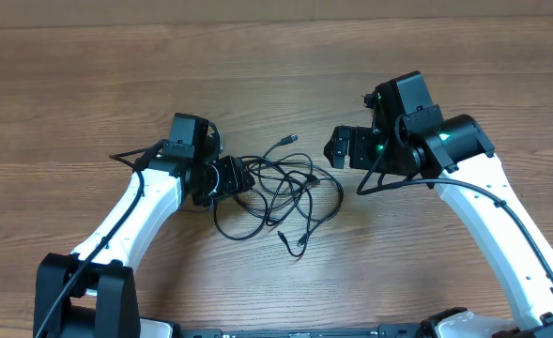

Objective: Untangle cables
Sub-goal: 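Lower the left gripper onto the cable pile and grasp strands, then lift the grasped cables upward with the left gripper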

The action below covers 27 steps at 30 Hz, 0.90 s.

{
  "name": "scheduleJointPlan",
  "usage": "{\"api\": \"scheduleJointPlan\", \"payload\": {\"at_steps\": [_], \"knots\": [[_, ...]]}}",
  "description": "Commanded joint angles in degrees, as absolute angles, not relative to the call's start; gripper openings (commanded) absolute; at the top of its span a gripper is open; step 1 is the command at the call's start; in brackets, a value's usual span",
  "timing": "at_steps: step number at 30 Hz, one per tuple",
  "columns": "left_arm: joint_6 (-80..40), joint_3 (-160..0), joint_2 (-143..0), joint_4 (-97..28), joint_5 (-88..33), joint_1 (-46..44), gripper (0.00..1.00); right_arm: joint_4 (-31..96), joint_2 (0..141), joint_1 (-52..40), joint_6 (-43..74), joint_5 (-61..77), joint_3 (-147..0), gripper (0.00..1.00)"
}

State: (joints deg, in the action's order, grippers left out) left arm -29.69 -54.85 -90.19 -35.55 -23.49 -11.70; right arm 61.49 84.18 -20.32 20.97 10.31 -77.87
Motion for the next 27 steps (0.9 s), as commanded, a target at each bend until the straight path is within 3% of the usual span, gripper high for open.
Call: {"api": "scheduleJointPlan", "payload": {"at_steps": [1, 20, 21, 23, 25, 26, 27], "knots": [[-29.61, -55.99, -90.8, -34.85, -20.27, -12.05, 0.59, 60.95, 84.25, -20.23, 21.19, 10.61, -77.52, 1.0], [-30.06, -55.99, -99.26, -28.45, -19.75, -15.18, 0.56, 61.17, 84.25, -20.23, 21.21, 10.66, -77.52, 1.0], [-30.06, -55.99, -99.66, -28.05, -20.14, -15.18, 0.53, 61.17, 84.25, -20.23, 21.21, 10.66, -77.52, 1.0], [-30.04, -55.99, -100.03, -27.55, -20.86, -15.18, 0.38, 61.17, 84.25, -20.23, 21.21, 10.66, -77.52, 1.0], [-30.04, -55.99, -100.01, -27.51, -20.84, -15.18, 0.12, 61.19, 84.25, -20.23, 21.21, 10.66, -77.52, 1.0], [-30.04, -55.99, -100.01, -27.35, -20.99, -15.16, 0.04, 61.19, 84.25, -20.23, 21.21, 10.66, -77.52, 1.0], [-30.04, -55.99, -100.01, -27.33, -21.3, -15.16, 0.04, 61.17, 84.25, -20.23, 21.21, 10.66, -77.52, 1.0]]}}
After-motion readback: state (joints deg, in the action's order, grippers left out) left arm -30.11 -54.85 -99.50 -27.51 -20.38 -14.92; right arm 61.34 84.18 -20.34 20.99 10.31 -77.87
